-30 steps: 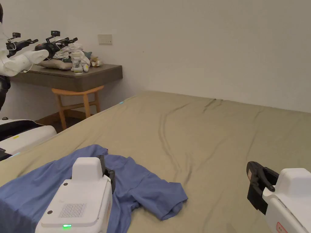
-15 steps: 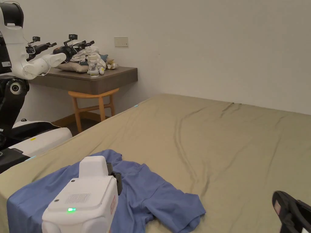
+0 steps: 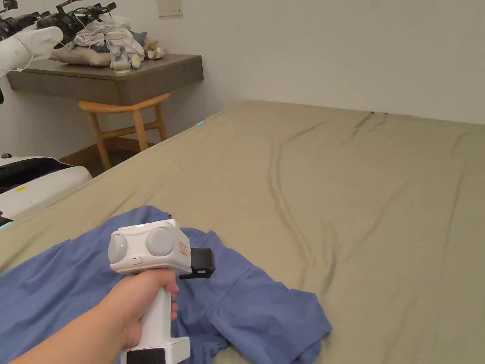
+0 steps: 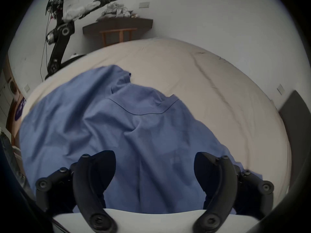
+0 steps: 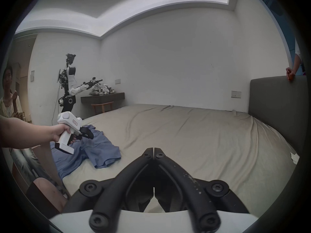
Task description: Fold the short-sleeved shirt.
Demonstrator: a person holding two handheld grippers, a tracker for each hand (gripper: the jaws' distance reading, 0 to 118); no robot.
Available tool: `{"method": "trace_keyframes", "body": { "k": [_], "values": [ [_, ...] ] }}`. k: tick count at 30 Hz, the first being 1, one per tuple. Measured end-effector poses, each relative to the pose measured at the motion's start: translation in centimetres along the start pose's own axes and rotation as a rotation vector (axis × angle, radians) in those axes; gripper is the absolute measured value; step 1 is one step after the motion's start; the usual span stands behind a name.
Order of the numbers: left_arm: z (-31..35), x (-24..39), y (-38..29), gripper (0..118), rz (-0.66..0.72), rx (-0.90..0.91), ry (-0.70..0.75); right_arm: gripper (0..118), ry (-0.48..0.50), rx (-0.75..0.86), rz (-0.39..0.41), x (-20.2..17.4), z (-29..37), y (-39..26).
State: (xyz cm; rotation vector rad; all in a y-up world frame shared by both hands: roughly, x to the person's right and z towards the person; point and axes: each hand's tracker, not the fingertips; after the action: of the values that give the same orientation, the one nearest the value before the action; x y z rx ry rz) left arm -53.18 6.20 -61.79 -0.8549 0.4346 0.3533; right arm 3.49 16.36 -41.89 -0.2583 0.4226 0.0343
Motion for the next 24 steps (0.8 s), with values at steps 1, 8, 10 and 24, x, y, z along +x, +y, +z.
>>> {"method": "trace_keyframes", "body": {
  "k": [1,8,10,24],
  "values": [
    [-1.2,-0.2,0.2,100,0.068,-0.055,-0.002,1,-0.001,-0.008,-0.008,0.2,0.0,0.0],
    [-1.1,3.6,-1.7,16,-0.185,0.027,0.021,1,-0.031,-0.025,-0.021,1.1,0.2,-0.5],
    [-0.4,5.1,-2.7,0,-0.226,0.041,0.104,1,-0.035,-0.026,-0.021,1.2,0.2,-0.4],
    [17.7,7.8,-4.3,0,-0.326,0.442,-0.168,1,-0.026,0.042,-0.066,1.8,3.8,0.4]
  ]
}}
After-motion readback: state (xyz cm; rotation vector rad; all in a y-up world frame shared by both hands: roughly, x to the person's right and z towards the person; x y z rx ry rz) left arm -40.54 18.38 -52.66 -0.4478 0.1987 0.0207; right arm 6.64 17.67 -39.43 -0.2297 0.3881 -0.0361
